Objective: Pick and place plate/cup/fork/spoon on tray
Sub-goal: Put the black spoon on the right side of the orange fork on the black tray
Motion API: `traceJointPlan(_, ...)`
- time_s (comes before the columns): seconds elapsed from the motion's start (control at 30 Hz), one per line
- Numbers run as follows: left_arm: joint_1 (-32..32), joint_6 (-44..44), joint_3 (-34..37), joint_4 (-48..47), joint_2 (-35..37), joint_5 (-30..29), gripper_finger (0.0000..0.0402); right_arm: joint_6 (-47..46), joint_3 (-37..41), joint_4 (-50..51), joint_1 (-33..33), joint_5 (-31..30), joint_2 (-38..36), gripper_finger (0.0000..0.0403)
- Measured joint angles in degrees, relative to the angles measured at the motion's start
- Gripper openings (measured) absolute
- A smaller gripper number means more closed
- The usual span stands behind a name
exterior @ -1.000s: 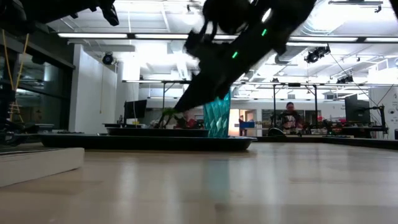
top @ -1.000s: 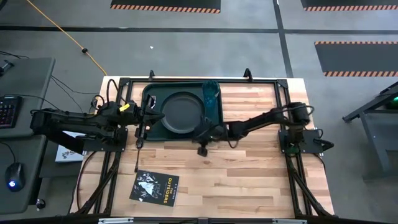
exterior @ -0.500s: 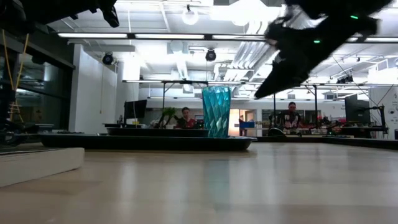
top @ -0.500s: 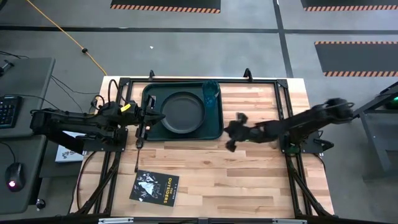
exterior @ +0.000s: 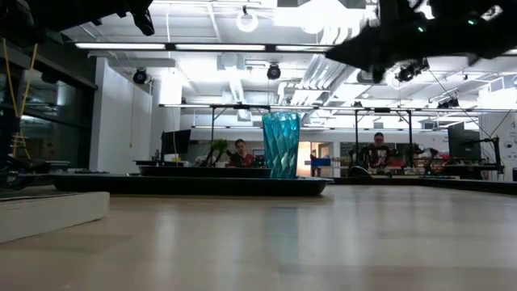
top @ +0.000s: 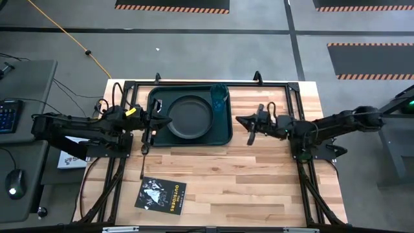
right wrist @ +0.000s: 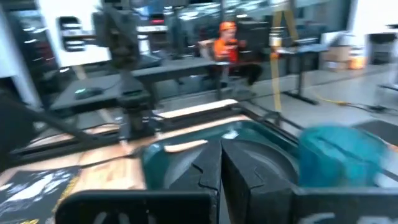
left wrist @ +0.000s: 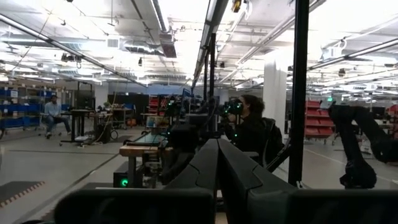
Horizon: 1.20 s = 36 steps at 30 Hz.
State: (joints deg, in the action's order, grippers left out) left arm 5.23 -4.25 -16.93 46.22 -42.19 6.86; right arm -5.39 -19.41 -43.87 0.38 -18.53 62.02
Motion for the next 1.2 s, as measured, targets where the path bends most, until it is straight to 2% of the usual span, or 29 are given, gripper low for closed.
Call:
traceJointPlan(0.13, 0.0, 1.3, 0.0, 0.0, 0.0, 0.0, 0.0, 1.8, -6.0, 7.2, -3.2, 8.4, 1.0, 0.0)
traceJointPlan(0.33, 0.0, 1.4, 0.0, -0.1, 0.0, 0.0, 0.0, 2.3, -12.8, 18.0, -4.5, 8.7, 1.8, 0.0)
traceJointPlan(0.73, 0.0, 1.5, 0.0, -1.5, 0.0, -0.1, 0.0, 4.8, -14.7, 19.8, -3.6, 9.1, 1.7, 0.0)
traceJointPlan(0.87, -0.3, 3.3, 0.0, -2.9, 0.0, -2.6, 0.0006, 5.2, -14.7, 19.8, -3.8, 9.1, 1.7, 0.0)
traceJointPlan(1.0, -1.6, 5.9, 0.0, -3.5, -1.0, -6.3, 0.0041, 5.4, -14.7, 19.8, -3.8, 9.1, 1.7, 0.0)
traceJointPlan(1.2, -4.3, 8.2, 0.0, -3.6, -4.7, -10.6, 0.014, 5.4, -14.7, 19.8, -3.8, 9.1, 1.7, 0.0)
